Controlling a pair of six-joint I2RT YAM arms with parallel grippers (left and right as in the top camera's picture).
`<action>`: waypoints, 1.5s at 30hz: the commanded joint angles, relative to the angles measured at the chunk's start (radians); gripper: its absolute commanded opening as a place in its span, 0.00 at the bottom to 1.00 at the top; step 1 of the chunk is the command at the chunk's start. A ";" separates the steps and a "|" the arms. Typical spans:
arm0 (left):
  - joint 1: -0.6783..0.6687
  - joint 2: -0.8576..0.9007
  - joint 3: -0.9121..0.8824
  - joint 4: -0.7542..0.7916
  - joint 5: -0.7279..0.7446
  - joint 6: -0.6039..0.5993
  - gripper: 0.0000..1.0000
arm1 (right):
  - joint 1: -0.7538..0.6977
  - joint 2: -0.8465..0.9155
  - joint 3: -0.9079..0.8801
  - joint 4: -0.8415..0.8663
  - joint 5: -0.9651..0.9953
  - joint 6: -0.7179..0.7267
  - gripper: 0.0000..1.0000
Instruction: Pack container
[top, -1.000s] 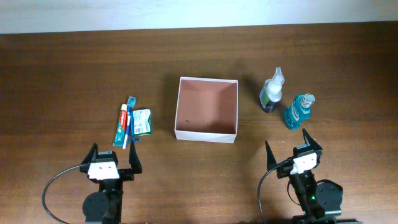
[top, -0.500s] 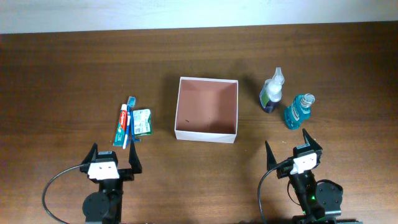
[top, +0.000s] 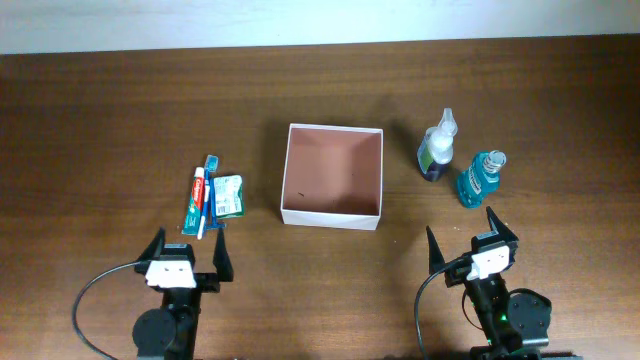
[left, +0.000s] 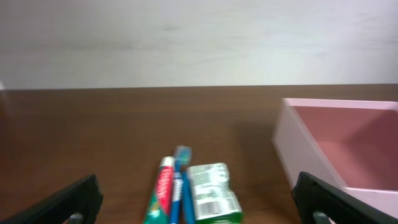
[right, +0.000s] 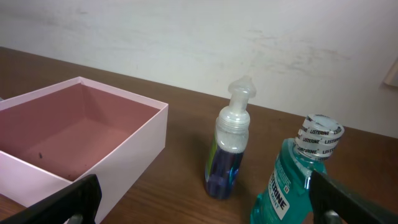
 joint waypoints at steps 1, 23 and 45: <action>0.005 0.002 -0.006 0.024 0.255 0.008 0.99 | -0.009 -0.005 -0.007 -0.001 0.002 0.004 0.98; 0.006 0.539 0.734 -0.464 0.306 0.080 0.99 | -0.009 -0.005 -0.007 -0.001 0.002 0.004 0.98; 0.006 1.620 1.379 -1.004 0.304 0.159 0.99 | -0.009 -0.005 -0.007 -0.002 0.002 0.004 0.98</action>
